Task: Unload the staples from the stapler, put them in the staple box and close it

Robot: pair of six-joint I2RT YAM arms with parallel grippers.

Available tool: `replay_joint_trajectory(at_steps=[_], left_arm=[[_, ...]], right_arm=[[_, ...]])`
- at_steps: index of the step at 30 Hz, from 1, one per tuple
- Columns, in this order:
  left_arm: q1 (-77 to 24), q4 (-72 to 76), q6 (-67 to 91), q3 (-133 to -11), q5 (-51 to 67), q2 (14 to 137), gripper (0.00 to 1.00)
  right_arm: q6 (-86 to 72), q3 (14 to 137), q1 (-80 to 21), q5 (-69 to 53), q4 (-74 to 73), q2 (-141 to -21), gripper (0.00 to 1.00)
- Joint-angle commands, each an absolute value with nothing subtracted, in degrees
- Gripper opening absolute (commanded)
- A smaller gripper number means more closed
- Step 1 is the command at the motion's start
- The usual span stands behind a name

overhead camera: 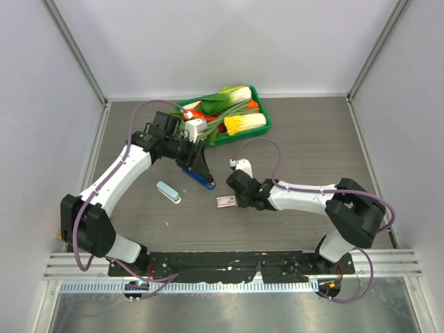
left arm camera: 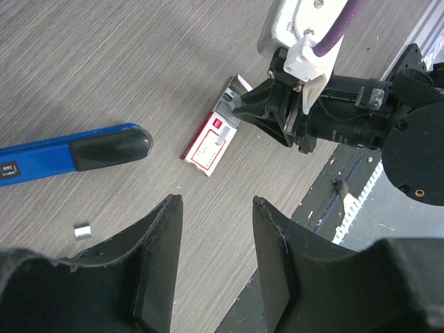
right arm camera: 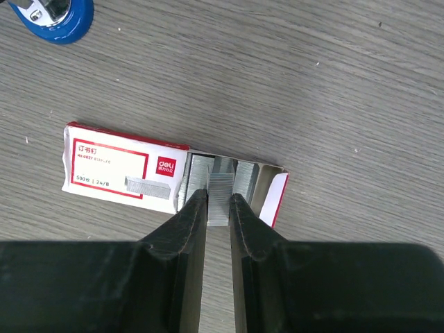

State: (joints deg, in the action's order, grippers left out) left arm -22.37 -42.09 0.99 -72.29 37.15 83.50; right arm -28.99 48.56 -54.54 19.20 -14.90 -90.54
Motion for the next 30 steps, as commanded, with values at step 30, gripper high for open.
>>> replay_joint_trajectory(at_steps=[30], left_arm=[[-22.3, -42.5, 0.3, -70.6, 38.7, 81.8, 0.48]], right_arm=[[-29.0, 48.7, -54.8, 22.2, -13.3, -90.3, 0.2]])
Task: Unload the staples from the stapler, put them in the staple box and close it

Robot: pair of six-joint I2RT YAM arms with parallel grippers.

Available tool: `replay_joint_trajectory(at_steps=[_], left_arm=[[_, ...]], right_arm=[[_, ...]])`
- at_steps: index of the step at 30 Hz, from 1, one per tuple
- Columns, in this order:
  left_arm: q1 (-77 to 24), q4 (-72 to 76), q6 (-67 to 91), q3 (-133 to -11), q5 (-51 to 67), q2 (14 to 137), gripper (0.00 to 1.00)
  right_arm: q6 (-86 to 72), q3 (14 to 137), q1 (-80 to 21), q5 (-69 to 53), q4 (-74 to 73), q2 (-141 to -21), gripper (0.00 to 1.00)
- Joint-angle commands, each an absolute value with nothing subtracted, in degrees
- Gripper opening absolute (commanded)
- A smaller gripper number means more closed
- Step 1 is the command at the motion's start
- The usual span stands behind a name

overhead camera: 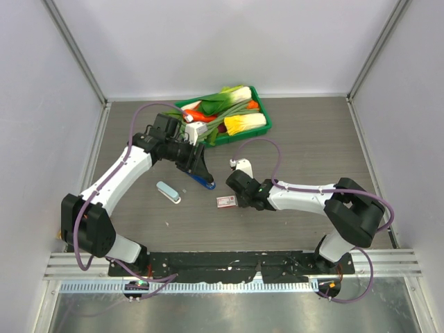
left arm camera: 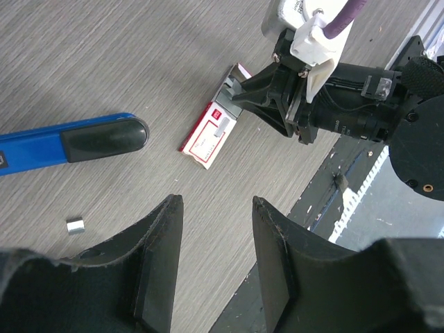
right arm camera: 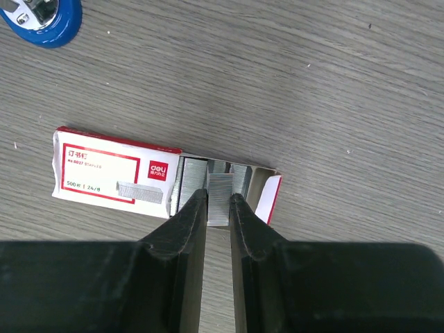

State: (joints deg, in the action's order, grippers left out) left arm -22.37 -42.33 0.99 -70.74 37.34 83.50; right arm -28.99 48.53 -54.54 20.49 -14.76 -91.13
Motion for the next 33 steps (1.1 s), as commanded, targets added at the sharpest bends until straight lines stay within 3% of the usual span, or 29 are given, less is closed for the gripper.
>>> replay_joint_trajectory(at_steps=[1, 6, 14, 33], left_arm=[[-22.2, -42.5, 0.3, -70.6, 38.7, 81.7, 0.48], [-22.3, -42.5, 0.3, -70.9, 38.7, 81.9, 0.48], [-22.3, -42.8, -1.1, -70.9, 38.7, 81.9, 0.49], [-22.2, -42.8, -1.2, -71.4, 38.7, 82.6, 0.49]], right_arm=[[-29.0, 48.7, -54.8, 22.2, -13.2, -90.2, 0.22], [-29.2, 48.7, -54.8, 22.0, -12.9, -90.3, 0.32], [-29.3, 48.4, -54.7, 22.0, -12.6, -90.0, 0.34], [-29.1, 46.3, -51.5, 22.6, -11.2, -83.4, 0.2]])
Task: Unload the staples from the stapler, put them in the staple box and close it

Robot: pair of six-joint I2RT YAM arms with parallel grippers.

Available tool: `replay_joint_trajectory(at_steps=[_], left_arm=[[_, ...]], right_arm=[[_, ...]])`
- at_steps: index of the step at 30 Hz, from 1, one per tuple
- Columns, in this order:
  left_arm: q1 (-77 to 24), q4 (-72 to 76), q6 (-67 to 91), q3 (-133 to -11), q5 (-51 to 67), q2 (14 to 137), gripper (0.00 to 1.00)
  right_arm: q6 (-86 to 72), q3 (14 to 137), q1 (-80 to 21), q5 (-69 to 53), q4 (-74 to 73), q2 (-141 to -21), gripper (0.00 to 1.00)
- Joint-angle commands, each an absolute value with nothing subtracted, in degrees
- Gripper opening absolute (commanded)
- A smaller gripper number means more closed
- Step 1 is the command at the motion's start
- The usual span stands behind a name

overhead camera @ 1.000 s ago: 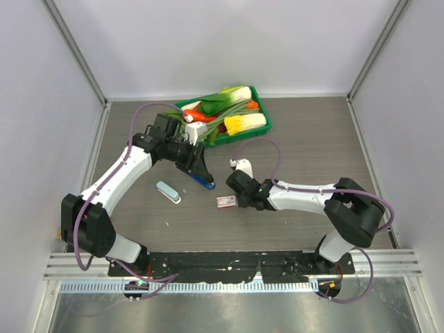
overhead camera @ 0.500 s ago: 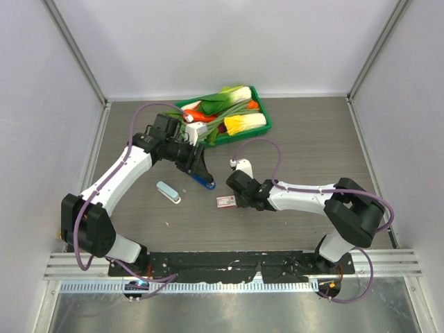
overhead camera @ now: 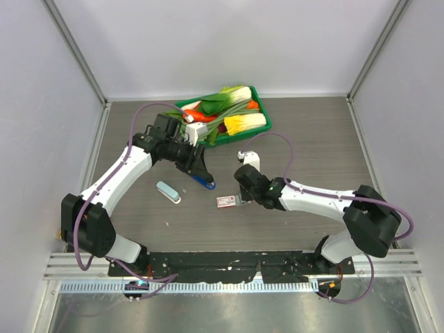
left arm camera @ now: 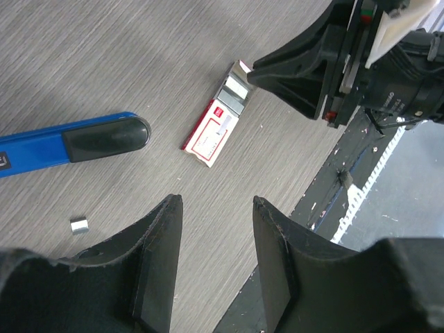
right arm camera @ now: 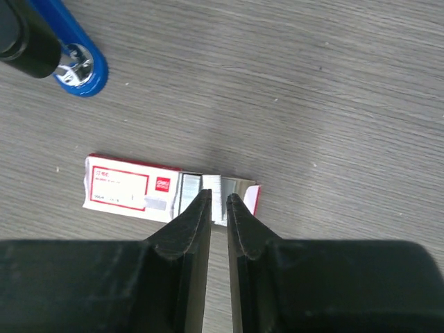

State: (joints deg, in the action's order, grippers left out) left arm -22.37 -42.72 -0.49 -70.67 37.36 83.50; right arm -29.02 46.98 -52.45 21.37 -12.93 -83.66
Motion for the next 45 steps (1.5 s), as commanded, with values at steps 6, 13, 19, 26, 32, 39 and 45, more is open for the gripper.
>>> replay_joint_trajectory(at_steps=[6, 13, 19, 26, 32, 39, 45], left_arm=[[-22.2, -42.8, -1.3, -71.3, 38.8, 82.8, 0.48], [-22.2, -42.8, -1.3, -71.4, 38.9, 83.0, 0.48], [-22.2, -42.8, -1.8, -70.9, 38.8, 82.9, 0.48], [-22.3, -42.7, -1.8, -71.2, 39.0, 83.1, 0.48], [-22.3, -42.9, -1.8, -71.3, 38.9, 83.4, 0.48], [-22.3, -42.9, -1.8, -71.5, 38.8, 83.7, 0.48], [-22.2, -42.9, -1.7, -71.5, 38.7, 83.9, 0.48]], right_arm=[[-27.1, 48.4, -51.0, 23.3, -8.8, -87.4, 0.19], [-23.7, 54.3, -50.9, 24.0, -8.1, -93.0, 0.19], [-23.4, 54.7, -50.7, 24.5, -8.3, -94.5, 0.19], [-22.7, 53.5, -50.6, 24.8, -8.3, -95.4, 0.18], [-23.1, 51.8, -50.6, 23.6, -7.7, -95.3, 0.16], [-24.1, 49.1, -50.7, 23.0, -7.6, -93.3, 0.15], [-25.0, 47.3, -50.8, 22.8, -7.6, -91.4, 0.15]])
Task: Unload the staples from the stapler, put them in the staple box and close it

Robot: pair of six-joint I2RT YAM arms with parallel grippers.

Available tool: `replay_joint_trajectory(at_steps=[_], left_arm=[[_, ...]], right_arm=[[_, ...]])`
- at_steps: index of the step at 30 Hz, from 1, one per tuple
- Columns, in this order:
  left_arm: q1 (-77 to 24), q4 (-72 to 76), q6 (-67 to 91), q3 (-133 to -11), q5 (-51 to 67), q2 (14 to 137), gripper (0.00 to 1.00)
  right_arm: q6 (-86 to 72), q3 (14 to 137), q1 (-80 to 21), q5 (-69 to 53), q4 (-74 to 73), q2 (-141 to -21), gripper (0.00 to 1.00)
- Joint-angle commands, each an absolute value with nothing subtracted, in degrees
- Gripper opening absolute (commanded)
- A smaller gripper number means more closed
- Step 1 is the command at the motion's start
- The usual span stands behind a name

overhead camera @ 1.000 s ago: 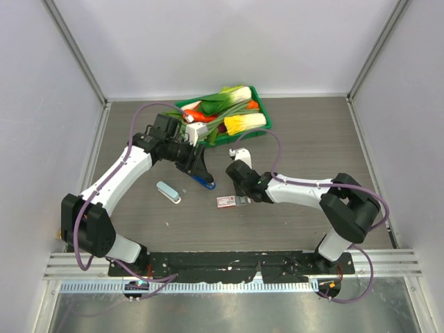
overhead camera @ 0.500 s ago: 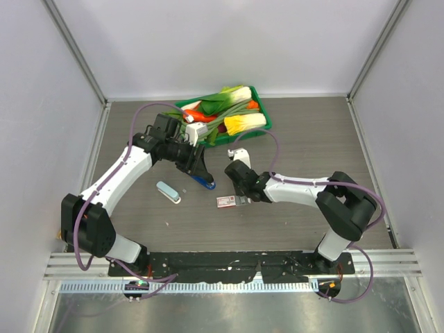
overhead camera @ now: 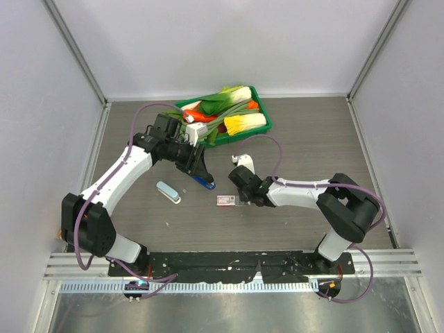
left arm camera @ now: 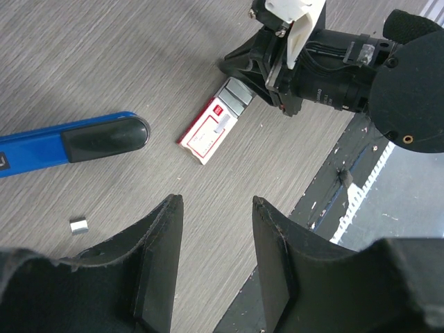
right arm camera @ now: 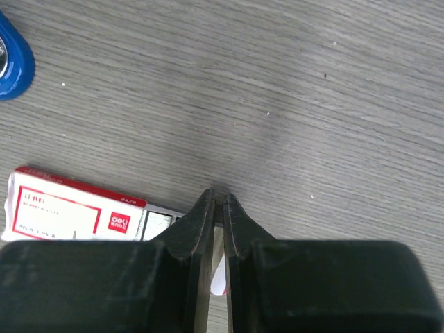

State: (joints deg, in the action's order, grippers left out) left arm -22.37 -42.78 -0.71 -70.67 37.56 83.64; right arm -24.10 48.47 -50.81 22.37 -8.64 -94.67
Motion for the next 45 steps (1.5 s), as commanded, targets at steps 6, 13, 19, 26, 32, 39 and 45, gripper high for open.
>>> replay_joint_trajectory(at_steps=[6, 13, 19, 26, 32, 39, 45], left_arm=[[-22.2, -42.8, -1.8, -71.2, 38.7, 84.0, 0.48], [-23.4, -42.2, -6.2, -69.2, 34.1, 83.9, 0.48], [-28.4, -42.5, -11.7, -66.3, 31.4, 85.3, 0.45], [-33.0, -39.0, -13.2, -61.8, 30.7, 89.4, 0.4], [-33.3, -36.2, -13.6, -60.8, 29.1, 92.4, 0.38], [-34.8, -33.8, -14.9, -60.2, 23.0, 94.9, 0.34], [-36.8, -31.6, -15.8, -59.2, 19.0, 96.5, 0.34]], right_arm=[[-25.1, 47.3, -50.9, 24.3, -8.3, -89.7, 0.15], [-25.6, 48.3, -49.6, 26.8, -11.4, -85.0, 0.19], [-31.3, 40.4, -46.4, 17.7, -9.5, -77.9, 0.21], [-38.0, 30.7, -43.5, 5.5, -0.3, -73.9, 0.22], [-41.4, 26.6, -41.0, -1.2, 8.4, -74.4, 0.21], [-42.4, 25.0, -38.6, -3.7, 12.1, -75.6, 0.21], [-42.2, 23.9, -36.7, -4.6, 13.2, -75.3, 0.21]])
